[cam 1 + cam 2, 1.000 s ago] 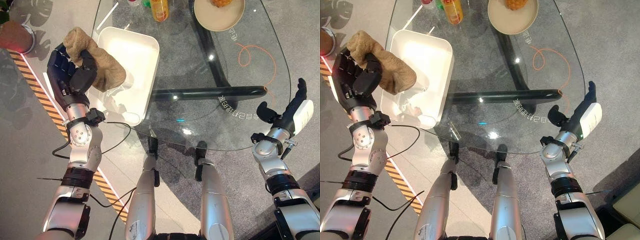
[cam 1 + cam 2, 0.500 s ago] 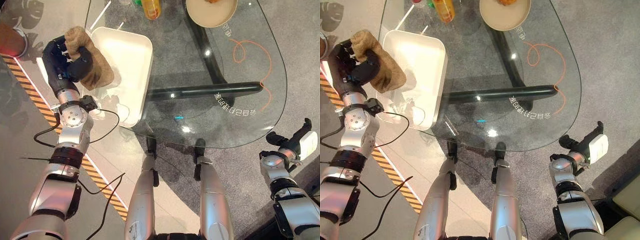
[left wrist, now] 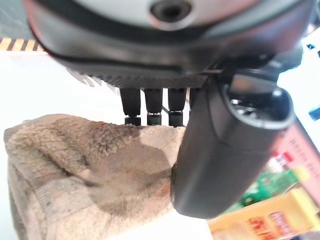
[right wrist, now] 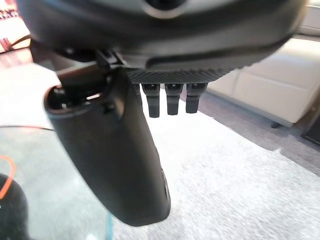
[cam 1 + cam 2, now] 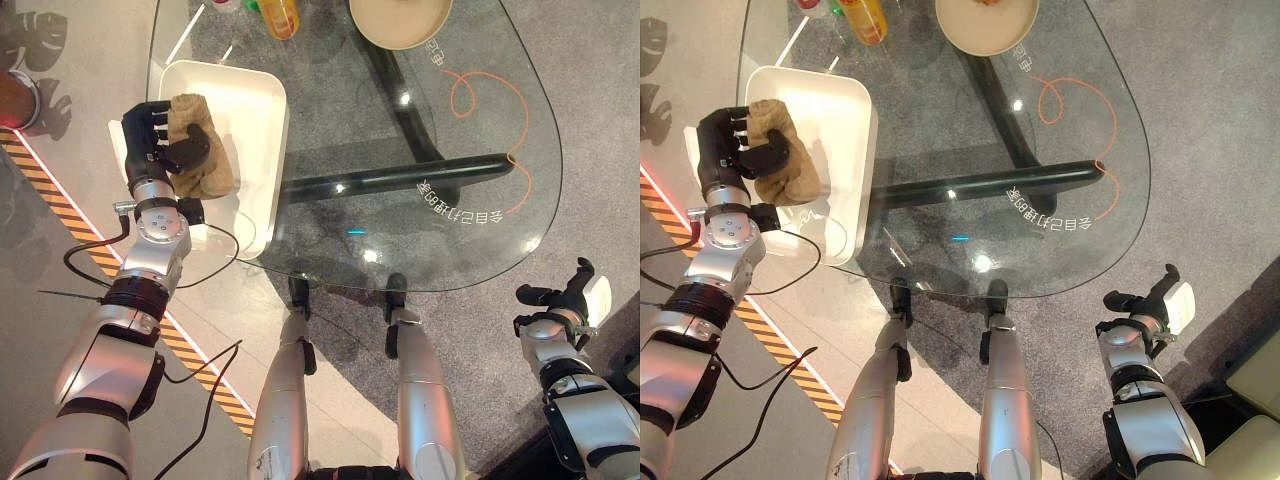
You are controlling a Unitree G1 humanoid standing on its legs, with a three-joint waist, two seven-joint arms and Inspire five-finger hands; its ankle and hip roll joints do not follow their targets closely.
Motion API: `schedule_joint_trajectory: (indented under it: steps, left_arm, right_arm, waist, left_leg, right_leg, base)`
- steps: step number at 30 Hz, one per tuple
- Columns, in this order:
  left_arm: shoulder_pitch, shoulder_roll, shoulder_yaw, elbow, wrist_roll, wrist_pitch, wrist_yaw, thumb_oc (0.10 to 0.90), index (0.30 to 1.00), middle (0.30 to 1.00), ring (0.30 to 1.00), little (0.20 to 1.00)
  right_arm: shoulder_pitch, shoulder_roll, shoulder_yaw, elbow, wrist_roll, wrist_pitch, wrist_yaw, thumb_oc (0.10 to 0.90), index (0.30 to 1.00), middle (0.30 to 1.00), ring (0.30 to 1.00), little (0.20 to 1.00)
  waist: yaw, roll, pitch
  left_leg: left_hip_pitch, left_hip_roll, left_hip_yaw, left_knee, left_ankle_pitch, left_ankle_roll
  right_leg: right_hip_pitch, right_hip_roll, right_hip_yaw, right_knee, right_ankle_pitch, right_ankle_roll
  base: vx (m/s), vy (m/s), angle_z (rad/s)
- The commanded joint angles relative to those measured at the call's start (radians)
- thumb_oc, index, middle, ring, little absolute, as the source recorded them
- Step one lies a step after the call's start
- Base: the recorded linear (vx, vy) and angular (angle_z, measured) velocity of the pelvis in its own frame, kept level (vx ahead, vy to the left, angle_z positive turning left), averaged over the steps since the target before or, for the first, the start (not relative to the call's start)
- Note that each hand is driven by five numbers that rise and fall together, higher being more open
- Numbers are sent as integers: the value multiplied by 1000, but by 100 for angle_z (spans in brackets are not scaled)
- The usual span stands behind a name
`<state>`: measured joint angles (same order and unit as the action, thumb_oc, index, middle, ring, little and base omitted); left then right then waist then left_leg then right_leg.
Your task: Wipe the table with a cloth and put it in the basket.
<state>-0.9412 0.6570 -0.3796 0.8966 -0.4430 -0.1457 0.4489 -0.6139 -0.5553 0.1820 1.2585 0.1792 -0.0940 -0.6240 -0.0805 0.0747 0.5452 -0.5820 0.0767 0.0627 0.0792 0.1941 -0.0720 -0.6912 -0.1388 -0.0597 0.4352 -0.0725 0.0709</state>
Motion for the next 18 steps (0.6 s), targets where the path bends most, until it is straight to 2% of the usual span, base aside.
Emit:
schedule_joint_trajectory:
  steps: [1,11,18]
  left_arm:
    - [-155,123,35,27,93,-29,19,100,300,300,300,200]
    - [-187,111,-9,96,156,51,-25,100,300,300,300,200]
    - [-198,104,-35,103,182,75,-60,100,300,300,300,200]
  right_arm:
    - [28,-47,26,19,23,21,-1,800,900,900,900,900]
    - [26,-32,43,17,15,38,8,800,900,900,900,900]
    - [28,-27,44,17,12,39,8,800,900,900,900,900]
  waist:
    - [-9,-7,-25]
    - [-24,-9,-25]
    - [-28,-11,-25]
  left_leg:
    - [-3,-18,45,150,-181,16]
    - [-15,-17,49,146,-170,16]
    - [-19,-16,50,146,-168,15]
  right_leg:
    - [32,9,-4,-123,63,14]
    - [15,19,11,-125,73,11]
    - [10,21,14,-126,76,10]
  base:
    - [12,23,-4]
    - [1,8,-2]
    - [0,0,0]
